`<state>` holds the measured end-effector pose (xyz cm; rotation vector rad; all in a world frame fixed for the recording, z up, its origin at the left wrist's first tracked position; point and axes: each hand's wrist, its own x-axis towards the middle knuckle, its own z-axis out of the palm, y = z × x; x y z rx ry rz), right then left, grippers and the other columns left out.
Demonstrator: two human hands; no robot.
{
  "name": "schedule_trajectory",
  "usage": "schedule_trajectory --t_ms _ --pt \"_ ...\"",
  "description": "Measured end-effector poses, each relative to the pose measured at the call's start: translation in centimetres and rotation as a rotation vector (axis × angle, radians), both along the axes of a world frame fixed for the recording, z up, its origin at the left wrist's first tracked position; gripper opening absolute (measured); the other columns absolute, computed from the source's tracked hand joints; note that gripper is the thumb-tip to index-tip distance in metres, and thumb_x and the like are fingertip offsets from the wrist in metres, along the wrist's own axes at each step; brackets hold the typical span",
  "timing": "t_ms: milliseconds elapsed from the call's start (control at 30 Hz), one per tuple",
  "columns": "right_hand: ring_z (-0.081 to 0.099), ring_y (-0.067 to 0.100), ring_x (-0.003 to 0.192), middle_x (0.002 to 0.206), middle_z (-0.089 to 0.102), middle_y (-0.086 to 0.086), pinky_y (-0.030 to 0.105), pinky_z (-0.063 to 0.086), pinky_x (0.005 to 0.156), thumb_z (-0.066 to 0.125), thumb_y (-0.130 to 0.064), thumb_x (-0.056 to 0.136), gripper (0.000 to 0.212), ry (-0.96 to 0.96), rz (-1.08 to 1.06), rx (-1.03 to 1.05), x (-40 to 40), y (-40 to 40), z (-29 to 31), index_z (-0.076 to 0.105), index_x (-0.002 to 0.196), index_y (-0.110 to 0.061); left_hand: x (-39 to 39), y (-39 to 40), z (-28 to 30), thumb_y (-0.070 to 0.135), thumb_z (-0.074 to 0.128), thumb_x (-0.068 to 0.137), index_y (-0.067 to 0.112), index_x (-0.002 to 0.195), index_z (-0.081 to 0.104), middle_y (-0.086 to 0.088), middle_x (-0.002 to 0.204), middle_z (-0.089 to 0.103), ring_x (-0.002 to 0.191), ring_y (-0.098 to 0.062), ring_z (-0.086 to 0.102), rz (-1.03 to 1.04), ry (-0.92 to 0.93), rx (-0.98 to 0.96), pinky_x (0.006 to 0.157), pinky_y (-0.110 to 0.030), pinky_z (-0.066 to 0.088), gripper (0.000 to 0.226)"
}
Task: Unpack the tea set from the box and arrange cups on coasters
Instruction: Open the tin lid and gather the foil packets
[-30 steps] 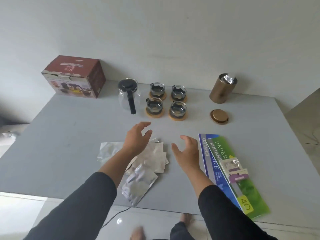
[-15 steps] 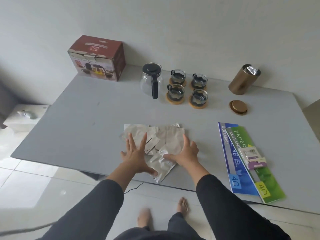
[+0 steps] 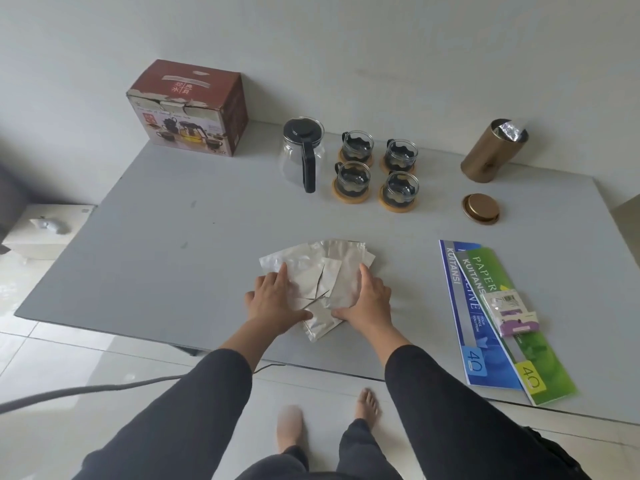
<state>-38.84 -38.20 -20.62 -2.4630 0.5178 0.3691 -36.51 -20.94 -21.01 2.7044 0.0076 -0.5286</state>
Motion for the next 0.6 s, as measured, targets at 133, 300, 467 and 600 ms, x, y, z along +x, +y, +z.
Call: schedule_trajectory --t_ms 133,300,467,600 --pt "0.036 0.029 0.127 0.135 0.042 0.009 0.034 0.032 0.107 0.085 -0.027 0.062 0.113 -0.023 -0.088 0.122 0.9 0.0 0.0 0.013 0.149 -0.018 0.4 -0.6 0.2 0.067 0.064 0.070 0.030 0.131 0.045 0.004 0.139 0.034 0.132 -0.021 0.026 0.024 0.000 -0.051 0.101 -0.038 0.026 0.073" --pt "0.052 0.022 0.121 0.131 0.053 0.002 0.030 0.045 0.099 0.081 -0.026 0.065 0.094 0.038 -0.348 0.413 2.0 0.7 0.8 0.029 0.142 -0.015 0.5 -1.4 -1.1 0.060 0.057 0.083 0.032 0.126 0.052 -0.005 0.153 0.013 0.144 -0.025 0.006 0.122 -0.019 -0.165 0.114 -0.041 0.014 0.052" --pt "0.061 0.025 0.095 0.106 0.060 0.007 0.032 0.049 0.076 0.074 -0.042 0.066 0.060 0.029 -0.536 0.533 3.1 1.8 1.7 0.057 0.111 -0.006 0.2 -2.0 -1.5 0.034 0.058 0.089 0.030 0.124 0.055 -0.005 0.155 0.011 0.143 -0.025 0.009 0.120 -0.036 -0.275 0.114 -0.036 0.016 0.035" --pt "0.055 0.030 0.111 0.129 0.045 0.015 0.034 0.047 0.084 0.075 -0.049 0.069 0.080 0.048 -0.591 0.379 3.8 3.0 2.2 0.045 0.125 -0.001 -0.1 -2.1 -1.9 0.034 0.061 0.088 0.031 0.126 0.053 -0.004 0.156 0.010 0.143 -0.025 0.009 0.094 -0.062 -0.247 0.114 -0.035 0.015 0.039"
